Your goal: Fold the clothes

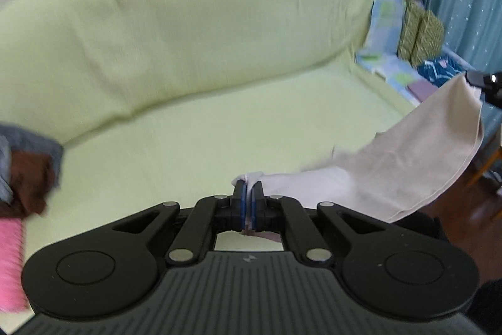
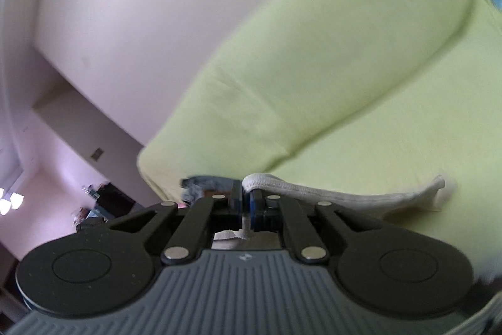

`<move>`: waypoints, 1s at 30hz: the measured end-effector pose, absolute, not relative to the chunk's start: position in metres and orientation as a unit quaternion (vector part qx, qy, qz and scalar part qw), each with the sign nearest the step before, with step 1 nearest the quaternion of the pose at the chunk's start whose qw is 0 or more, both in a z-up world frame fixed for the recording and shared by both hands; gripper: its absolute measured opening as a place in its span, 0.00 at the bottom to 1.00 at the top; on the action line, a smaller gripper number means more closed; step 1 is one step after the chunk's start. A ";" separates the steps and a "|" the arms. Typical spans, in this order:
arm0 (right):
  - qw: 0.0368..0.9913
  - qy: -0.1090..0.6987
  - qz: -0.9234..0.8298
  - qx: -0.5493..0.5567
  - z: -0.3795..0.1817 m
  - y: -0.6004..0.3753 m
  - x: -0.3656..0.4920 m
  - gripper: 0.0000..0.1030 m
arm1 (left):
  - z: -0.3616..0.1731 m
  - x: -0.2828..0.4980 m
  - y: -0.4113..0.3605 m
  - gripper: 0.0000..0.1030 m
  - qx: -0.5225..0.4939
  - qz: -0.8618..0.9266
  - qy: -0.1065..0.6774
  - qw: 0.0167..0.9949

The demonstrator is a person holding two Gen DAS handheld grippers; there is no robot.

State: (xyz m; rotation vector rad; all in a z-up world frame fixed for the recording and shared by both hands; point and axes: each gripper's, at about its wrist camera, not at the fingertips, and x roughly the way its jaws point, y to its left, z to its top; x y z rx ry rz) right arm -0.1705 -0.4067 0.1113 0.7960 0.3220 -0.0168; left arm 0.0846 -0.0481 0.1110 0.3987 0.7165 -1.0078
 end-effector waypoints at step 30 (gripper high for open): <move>0.912 0.172 -0.065 0.366 -0.017 -0.501 -0.067 0.03 | -0.071 0.130 -0.126 0.01 0.213 -0.319 0.312 0.869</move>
